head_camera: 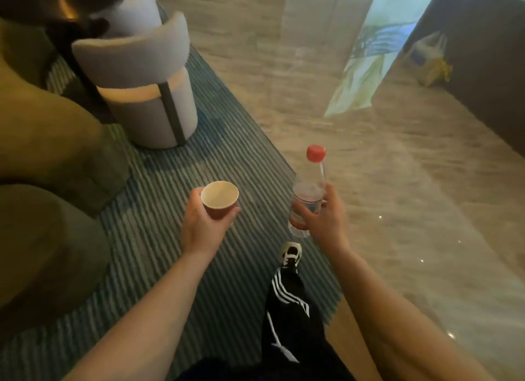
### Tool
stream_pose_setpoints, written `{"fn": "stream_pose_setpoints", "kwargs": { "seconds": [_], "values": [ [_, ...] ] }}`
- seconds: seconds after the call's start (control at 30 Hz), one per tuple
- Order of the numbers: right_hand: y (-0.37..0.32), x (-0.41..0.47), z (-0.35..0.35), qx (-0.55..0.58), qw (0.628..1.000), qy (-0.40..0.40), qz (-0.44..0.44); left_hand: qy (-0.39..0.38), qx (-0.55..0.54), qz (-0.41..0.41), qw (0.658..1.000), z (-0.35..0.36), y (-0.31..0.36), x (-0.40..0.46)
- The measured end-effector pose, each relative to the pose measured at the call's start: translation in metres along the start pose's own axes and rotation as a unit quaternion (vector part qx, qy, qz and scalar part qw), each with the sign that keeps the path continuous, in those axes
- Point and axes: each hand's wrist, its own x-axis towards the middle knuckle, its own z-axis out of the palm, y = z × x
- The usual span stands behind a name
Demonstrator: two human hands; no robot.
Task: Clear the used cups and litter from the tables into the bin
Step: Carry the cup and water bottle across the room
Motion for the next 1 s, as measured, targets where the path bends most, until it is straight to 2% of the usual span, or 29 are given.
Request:
{"fn": "stream_pose_setpoints", "kwargs": {
  "seconds": [0.17, 0.3, 0.57, 0.8, 1.0],
  "values": [
    [-0.014, 0.198, 0.032, -0.022, 0.995, -0.091, -0.03, 0.068, 0.022, -0.064, 0.995, 0.071, 0.029, 0.147],
    [-0.052, 0.335, 0.061, -0.014, 0.987, -0.152, -0.049, 0.128, 0.022, -0.079, 0.988, 0.092, 0.055, 0.252],
    [-0.121, 0.498, 0.166, -0.025, 0.969, -0.221, -0.108, 0.206, 0.006, -0.171, 0.963, 0.107, 0.051, 0.404],
    [-0.173, 0.667, 0.302, -0.065, 0.955, -0.257, -0.135, 0.243, -0.018, -0.156, 0.957, 0.125, 0.009, 0.614],
    [-0.263, 0.821, 0.406, -0.067, 0.956, -0.24, -0.152, 0.242, 0.002, -0.169, 0.956, 0.112, -0.011, 0.819]
  ]
}}
